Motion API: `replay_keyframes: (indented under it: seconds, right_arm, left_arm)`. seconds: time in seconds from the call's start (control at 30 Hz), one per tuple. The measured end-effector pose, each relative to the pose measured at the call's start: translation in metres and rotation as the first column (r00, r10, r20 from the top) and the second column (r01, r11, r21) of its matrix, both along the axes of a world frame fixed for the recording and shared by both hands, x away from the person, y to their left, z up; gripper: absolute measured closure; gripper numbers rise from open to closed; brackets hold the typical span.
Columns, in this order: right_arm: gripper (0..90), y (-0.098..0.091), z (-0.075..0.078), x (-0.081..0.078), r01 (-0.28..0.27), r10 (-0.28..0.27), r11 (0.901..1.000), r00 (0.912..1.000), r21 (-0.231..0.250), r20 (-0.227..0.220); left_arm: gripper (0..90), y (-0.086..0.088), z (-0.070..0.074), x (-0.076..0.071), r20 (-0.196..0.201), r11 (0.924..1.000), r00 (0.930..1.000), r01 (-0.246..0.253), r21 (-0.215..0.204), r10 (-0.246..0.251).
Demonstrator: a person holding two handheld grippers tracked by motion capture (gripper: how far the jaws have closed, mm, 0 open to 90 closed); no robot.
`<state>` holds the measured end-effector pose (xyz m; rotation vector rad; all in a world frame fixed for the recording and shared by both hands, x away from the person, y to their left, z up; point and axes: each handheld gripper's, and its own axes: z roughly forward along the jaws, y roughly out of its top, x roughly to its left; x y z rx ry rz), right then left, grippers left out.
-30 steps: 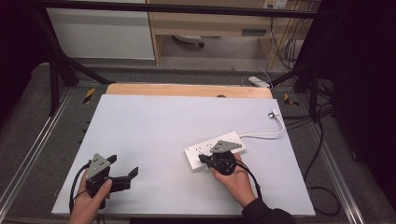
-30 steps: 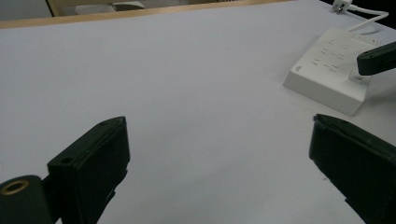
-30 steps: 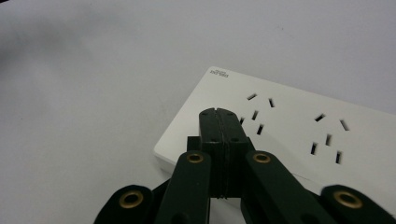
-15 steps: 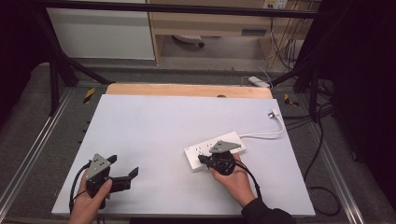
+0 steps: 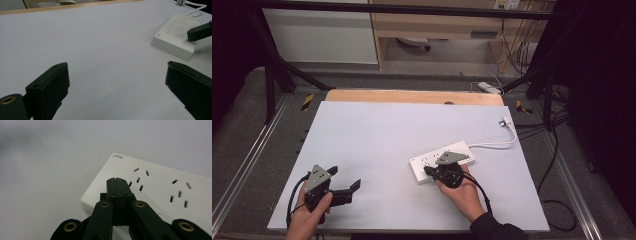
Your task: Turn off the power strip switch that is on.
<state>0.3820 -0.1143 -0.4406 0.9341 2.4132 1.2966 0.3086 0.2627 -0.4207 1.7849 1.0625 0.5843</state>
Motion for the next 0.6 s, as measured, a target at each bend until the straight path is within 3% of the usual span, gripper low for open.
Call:
replay_keyframes:
  seconds: [0.6]
  right_arm:
    - [90.0, 0.0009, -0.0005, -0.0014, -0.005, 0.006, 0.9998, 0.9996, -0.018, 0.029]
  left_arm:
    - [5.4, -0.0002, 0.0001, -0.0003, 0.000, 0.9999, 1.0000, 0.002, 0.012, -0.002]
